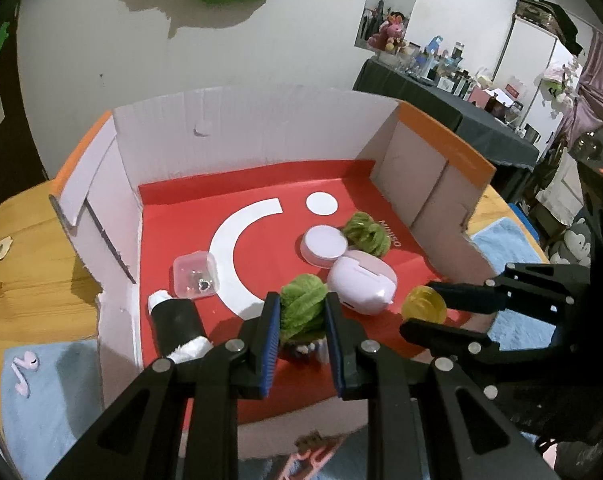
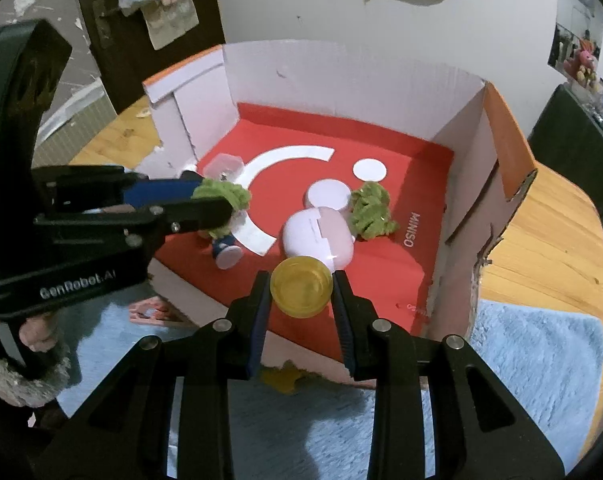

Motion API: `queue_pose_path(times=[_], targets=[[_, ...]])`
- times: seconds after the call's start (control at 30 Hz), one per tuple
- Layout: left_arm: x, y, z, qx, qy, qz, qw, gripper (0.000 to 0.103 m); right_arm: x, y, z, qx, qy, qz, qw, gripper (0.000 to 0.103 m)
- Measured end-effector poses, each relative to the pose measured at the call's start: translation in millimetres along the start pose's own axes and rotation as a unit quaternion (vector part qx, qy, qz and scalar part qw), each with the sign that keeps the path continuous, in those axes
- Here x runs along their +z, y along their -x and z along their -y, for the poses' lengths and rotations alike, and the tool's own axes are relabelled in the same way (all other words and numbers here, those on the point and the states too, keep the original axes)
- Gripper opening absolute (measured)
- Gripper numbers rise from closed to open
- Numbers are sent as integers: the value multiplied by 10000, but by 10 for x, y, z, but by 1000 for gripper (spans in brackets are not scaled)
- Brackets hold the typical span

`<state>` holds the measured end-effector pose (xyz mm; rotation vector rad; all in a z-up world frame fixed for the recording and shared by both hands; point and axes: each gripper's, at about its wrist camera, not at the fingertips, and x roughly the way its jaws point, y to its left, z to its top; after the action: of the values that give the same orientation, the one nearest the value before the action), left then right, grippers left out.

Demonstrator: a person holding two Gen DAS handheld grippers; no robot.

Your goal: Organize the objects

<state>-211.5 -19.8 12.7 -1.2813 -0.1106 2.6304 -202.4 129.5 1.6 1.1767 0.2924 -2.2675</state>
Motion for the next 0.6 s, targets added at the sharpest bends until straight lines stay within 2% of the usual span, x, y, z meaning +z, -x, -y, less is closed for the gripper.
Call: queue_pose_path(times=[0.27,0.6], targets=[[84,-227,-54,53,-6,-248,9997,23,20,-125,8,-47,81,-235,9997,29],[119,-379,-83,69,-6,-354,9993,23,60,-229,53,-24,56,-341,9994,29]])
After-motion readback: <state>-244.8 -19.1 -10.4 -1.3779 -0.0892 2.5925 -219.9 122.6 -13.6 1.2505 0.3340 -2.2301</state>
